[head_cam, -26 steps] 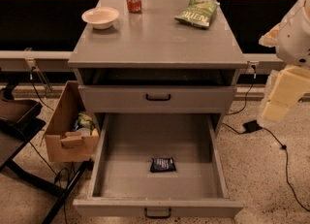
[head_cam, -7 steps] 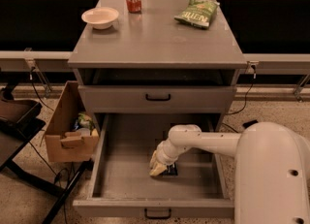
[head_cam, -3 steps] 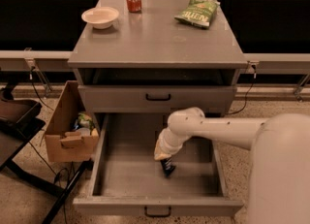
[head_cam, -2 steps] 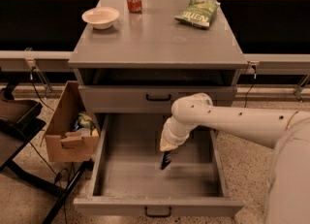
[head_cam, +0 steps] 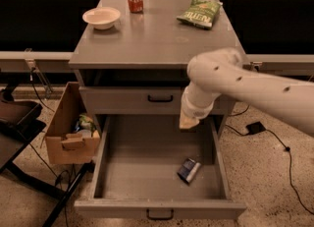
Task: Pick rxbar blueberry from middle drawer and place on counter
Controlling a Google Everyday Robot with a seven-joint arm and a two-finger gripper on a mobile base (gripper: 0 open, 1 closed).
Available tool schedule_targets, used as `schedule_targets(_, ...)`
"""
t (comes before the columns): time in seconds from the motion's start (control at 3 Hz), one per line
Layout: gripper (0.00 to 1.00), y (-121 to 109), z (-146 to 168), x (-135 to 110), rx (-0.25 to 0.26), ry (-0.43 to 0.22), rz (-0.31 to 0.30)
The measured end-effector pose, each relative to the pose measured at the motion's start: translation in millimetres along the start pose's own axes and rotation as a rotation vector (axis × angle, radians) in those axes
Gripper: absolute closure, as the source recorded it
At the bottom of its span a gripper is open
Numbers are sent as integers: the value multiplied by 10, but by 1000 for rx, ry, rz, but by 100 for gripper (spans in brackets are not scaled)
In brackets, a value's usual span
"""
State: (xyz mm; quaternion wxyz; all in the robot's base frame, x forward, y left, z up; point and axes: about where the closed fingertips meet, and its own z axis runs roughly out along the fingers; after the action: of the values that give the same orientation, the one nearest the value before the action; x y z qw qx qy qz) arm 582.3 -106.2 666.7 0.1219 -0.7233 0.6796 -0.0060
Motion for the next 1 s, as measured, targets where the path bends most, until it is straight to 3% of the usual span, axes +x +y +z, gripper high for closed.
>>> schedule_targets(0.33, 100, -34, -617, 120, 35, 48, 56)
schedule_targets(1.0, 57, 5, -576, 89, 31, 50, 57)
